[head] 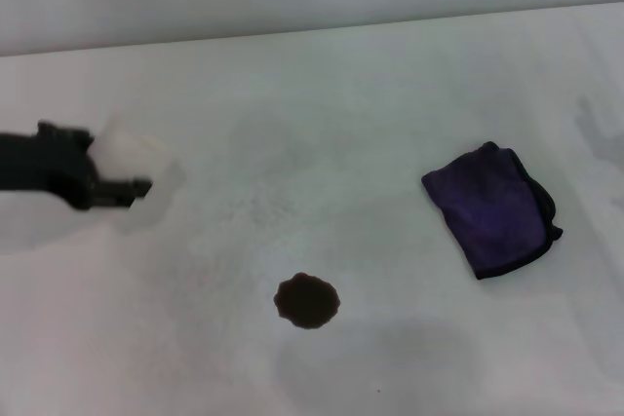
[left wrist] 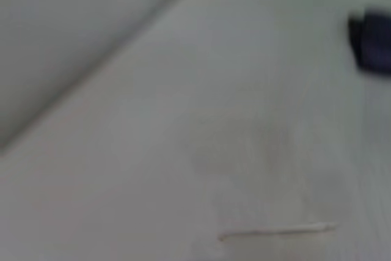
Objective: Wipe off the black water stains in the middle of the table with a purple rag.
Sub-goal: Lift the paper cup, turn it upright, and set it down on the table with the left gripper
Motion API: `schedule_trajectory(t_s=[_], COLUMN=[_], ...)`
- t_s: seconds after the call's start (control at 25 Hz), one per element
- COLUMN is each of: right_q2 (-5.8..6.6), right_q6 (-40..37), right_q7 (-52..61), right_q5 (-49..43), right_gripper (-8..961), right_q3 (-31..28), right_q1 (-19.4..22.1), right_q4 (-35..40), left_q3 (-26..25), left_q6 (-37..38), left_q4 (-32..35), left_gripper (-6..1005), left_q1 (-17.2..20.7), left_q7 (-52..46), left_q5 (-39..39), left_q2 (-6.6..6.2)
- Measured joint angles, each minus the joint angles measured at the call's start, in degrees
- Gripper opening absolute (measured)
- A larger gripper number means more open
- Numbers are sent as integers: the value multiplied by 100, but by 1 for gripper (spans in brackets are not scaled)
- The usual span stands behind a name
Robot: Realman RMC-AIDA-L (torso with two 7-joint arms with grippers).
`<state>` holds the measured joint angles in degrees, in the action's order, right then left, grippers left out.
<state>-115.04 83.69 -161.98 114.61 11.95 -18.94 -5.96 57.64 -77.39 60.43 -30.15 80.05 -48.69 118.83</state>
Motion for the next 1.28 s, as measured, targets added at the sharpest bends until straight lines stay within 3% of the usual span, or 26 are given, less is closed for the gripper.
schedule_trajectory(t_s=[0.16,0.36,0.48,0.72,0.88,1.28], right_q2=[0,0,0,0,1,9], right_q6=[6,98,108,106,105,156], right_q7=[-2,14,-7,-31,-28,-44], right_q5=[-1,-20,-20,-42,-44,-44], right_gripper=[872,874,874,874,874,873], right_q3=[0,0,1,5,42,59], right_q1=[-41,-46,-38,2,27,141], right_q4=[19,72,108,168,221,230], left_q3=[21,31,30,-20,-24,-25], left_q6=[566,886,895,907,963,1334], left_q4=[-285,-1359,-1987,-3094,-3515,-4556], left_gripper=[689,690,690,694,695,694], left_q1=[206,443,499,618,814,900], left_q7=[692,2349,3122,4346,5024,6452], left_q5=[-1178,-3045,-3612,-4435,-4893,-5534], left_q2=[15,18,17,26,26,33])
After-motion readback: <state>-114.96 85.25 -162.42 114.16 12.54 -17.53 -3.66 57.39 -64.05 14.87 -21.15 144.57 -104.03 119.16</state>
